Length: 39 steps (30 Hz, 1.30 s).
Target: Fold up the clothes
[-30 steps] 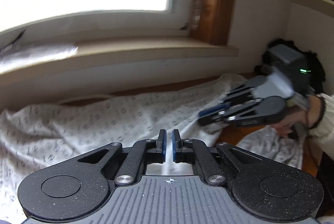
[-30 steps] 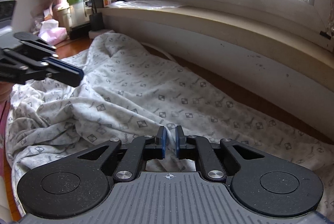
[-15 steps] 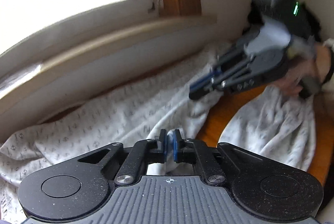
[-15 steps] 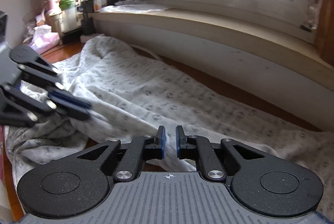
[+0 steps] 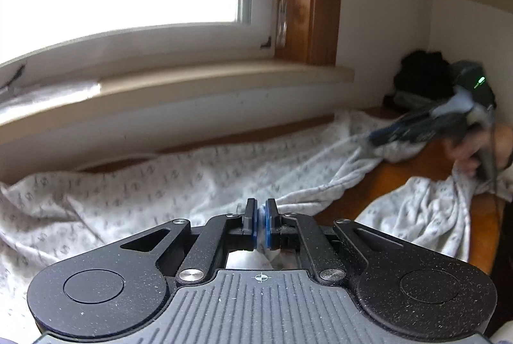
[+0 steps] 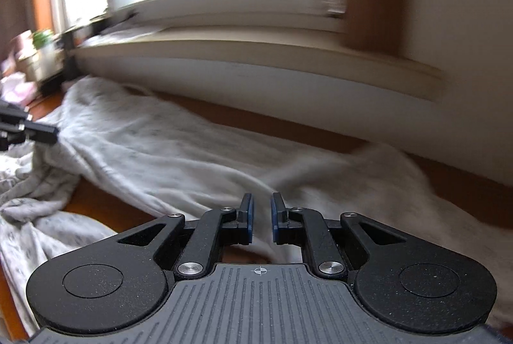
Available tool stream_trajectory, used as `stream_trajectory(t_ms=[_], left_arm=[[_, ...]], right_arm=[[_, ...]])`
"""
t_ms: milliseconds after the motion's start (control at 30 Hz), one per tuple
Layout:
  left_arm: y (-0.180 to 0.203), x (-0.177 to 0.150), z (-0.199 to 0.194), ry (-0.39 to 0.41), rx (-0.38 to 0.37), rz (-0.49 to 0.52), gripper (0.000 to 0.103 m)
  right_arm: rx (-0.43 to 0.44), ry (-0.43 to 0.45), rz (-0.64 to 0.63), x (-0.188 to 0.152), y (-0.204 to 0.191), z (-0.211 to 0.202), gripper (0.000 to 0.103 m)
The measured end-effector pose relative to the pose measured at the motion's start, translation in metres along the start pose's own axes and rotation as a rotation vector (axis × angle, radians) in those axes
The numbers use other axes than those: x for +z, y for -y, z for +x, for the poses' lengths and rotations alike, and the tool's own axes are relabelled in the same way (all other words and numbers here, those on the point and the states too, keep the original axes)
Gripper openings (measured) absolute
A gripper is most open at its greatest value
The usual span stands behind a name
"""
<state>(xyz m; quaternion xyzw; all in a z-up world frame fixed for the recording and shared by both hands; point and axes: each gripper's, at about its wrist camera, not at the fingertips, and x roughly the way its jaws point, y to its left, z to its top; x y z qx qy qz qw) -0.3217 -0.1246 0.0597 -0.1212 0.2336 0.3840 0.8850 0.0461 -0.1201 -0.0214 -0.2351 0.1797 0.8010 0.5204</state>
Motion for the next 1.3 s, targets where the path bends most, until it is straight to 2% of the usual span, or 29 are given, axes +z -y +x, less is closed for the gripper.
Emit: stream_trajectory(t_ms=[33, 67, 233, 367, 533, 667, 700, 767, 800, 833, 900, 1067, 1133, 1233, 1300], left_arm=[[-0.001, -0.001, 0.004, -0.005, 0.003, -0.007, 0.005], [-0.003, -0.003, 0.008, -0.007, 0.005, -0.014, 0.005], [-0.015, -0.009, 0.02, -0.01, 0.008, -0.042, 0.005], [-0.017, -0.016, 0.02, -0.011, 0.008, -0.059, 0.005], [-0.018, -0.017, 0.021, -0.007, 0.006, -0.067, 0.005], [-0.017, -0.016, 0.021, -0.008, 0.008, -0.062, 0.005], [-0.017, -0.016, 0.02, -0.002, 0.008, -0.061, 0.005], [-0.017, -0.014, 0.015, 0.013, 0.013, -0.057, 0.004], [-0.017, -0.013, 0.012, 0.02, 0.011, -0.053, 0.004], [-0.018, -0.011, 0.008, 0.028, 0.009, -0.051, 0.004], [-0.02, -0.008, -0.001, 0.047, 0.005, -0.048, 0.004], [-0.024, 0.001, -0.024, 0.093, -0.003, -0.041, 0.004], [-0.026, 0.004, -0.033, 0.112, -0.006, -0.038, 0.004], [-0.027, 0.0, -0.02, 0.068, -0.004, -0.032, 0.004], [-0.027, -0.005, -0.008, 0.029, 0.003, -0.024, 0.004]], right_arm=[[-0.032, 0.003, 0.025, -0.005, 0.012, -0.009, 0.025], [-0.068, 0.006, 0.051, -0.011, 0.025, -0.019, 0.028], [-0.221, -0.01, 0.186, -0.043, 0.081, -0.058, 0.034], [-0.311, -0.003, 0.284, -0.066, 0.109, -0.08, 0.041], [-0.359, 0.006, 0.411, -0.078, 0.134, -0.079, 0.043], [-0.358, 0.032, 0.493, -0.078, 0.15, -0.069, 0.044], [-0.358, 0.04, 0.503, -0.077, 0.153, -0.066, 0.043], [-0.357, 0.05, 0.511, -0.074, 0.157, -0.066, 0.033], [-0.356, 0.055, 0.513, -0.073, 0.159, -0.066, 0.011], [-0.35, 0.065, 0.512, -0.07, 0.161, -0.07, 0.003], [-0.334, 0.104, 0.504, -0.062, 0.164, -0.086, 0.003], [-0.297, 0.271, 0.546, -0.026, 0.175, -0.136, 0.003], [-0.301, 0.311, 0.572, -0.009, 0.182, -0.139, 0.003], [-0.35, 0.309, 0.631, 0.009, 0.195, -0.111, 0.006], [-0.405, 0.224, 0.642, 0.013, 0.199, -0.079, 0.014]])
